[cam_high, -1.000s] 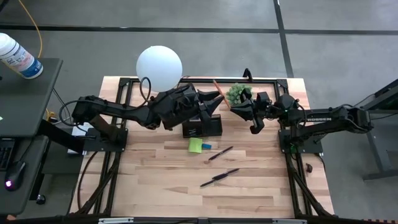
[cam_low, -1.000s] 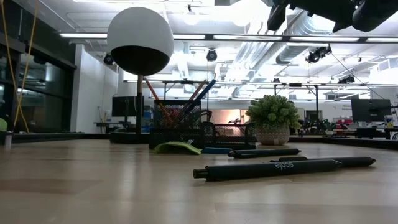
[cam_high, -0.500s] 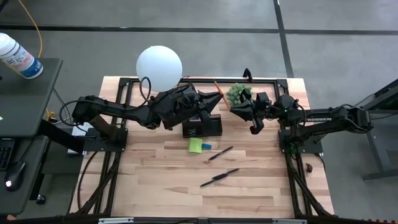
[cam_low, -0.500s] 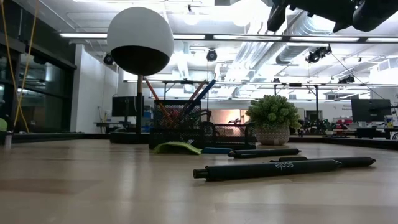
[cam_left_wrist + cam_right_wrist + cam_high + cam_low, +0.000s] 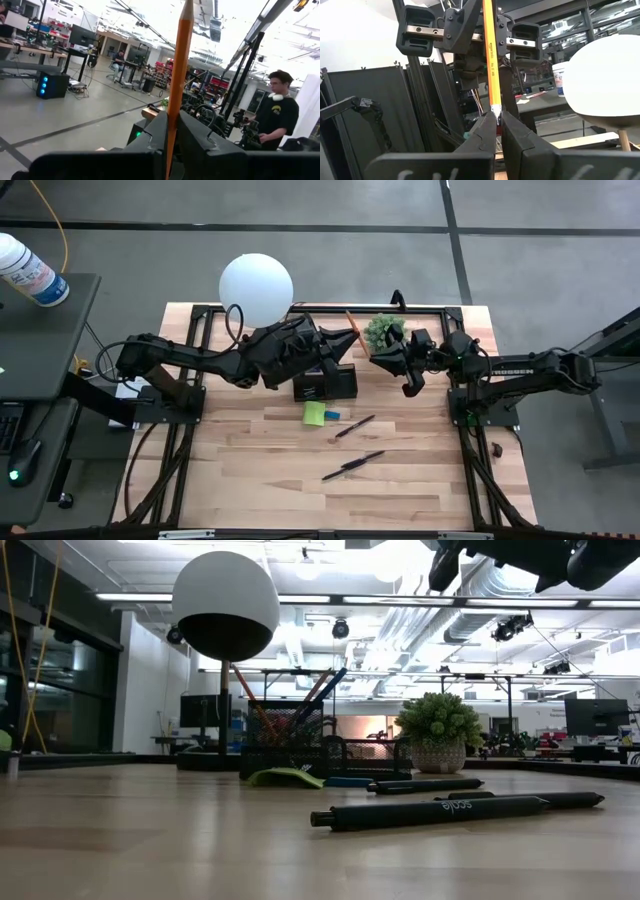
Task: Pick and place office supplies into organizer
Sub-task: Put the orange pencil into the top left side of the desk organizer
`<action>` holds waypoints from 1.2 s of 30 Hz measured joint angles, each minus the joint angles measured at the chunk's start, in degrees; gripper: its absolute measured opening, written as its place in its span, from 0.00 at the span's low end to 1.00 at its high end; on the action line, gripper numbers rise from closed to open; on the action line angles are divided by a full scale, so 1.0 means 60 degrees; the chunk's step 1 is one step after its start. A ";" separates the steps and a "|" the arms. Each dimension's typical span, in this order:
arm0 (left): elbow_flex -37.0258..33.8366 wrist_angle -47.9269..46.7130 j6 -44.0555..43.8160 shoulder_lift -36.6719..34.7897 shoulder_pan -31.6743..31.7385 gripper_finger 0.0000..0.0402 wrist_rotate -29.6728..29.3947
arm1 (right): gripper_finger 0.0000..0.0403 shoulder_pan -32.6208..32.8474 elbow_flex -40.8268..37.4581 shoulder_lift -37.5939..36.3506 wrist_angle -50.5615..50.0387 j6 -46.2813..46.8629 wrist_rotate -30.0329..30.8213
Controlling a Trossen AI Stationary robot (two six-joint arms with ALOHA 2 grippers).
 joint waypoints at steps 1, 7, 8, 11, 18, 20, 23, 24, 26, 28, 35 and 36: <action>0.0000 0.0000 0.0000 0.0000 0.0000 0.05 0.0000 | 0.00 0.0000 0.0000 0.0000 -0.0003 0.0000 -0.0003; 0.0003 -0.0005 -0.0069 0.0000 0.0000 0.02 0.0000 | 0.00 0.0000 0.0000 0.0000 -0.0026 0.0033 -0.0084; -0.0001 -0.0007 -0.0069 0.0000 0.0000 0.01 0.0001 | 0.00 0.0000 0.0000 0.0000 -0.0029 0.0033 -0.0130; 0.0001 -0.0009 -0.0073 0.0000 0.0000 0.01 0.0007 | 0.00 0.0000 0.0000 0.0000 -0.0060 0.0033 -0.0221; -0.0001 -0.0007 -0.0071 0.0000 0.0000 0.00 0.0216 | 0.00 0.0004 0.0000 0.0000 -0.0135 0.0007 -0.0241; -0.0001 -0.0006 -0.0073 0.0000 0.0000 0.00 0.0219 | 0.00 0.0004 0.0000 0.0000 -0.0138 0.0007 -0.0241; -0.0001 0.0000 -0.0073 0.0000 0.0000 0.00 0.0219 | 0.01 0.0004 0.0000 0.0004 -0.0133 -0.0014 -0.0233; -0.0001 0.0000 -0.0073 0.0000 0.0000 0.00 0.0222 | 0.03 0.0004 0.0000 0.0004 -0.0129 -0.0058 -0.0231; -0.0001 0.0018 -0.0073 0.0000 0.0000 0.00 0.0226 | 0.06 0.0004 0.0000 0.0004 -0.0104 -0.0159 -0.0226; 0.0002 0.0155 -0.0076 -0.0015 0.0000 0.00 0.0226 | 0.12 0.0004 -0.0029 0.0011 -0.0190 -0.0232 -0.0235; 0.0017 0.0251 0.0124 -0.0033 -0.0004 0.00 0.0251 | 0.33 -0.0004 -0.0040 0.0018 -0.0252 -0.0239 -0.0199; 0.0017 0.0234 0.0163 -0.0033 -0.0004 0.00 0.0251 | 0.36 -0.0004 -0.0040 0.0022 -0.0273 -0.0237 -0.0197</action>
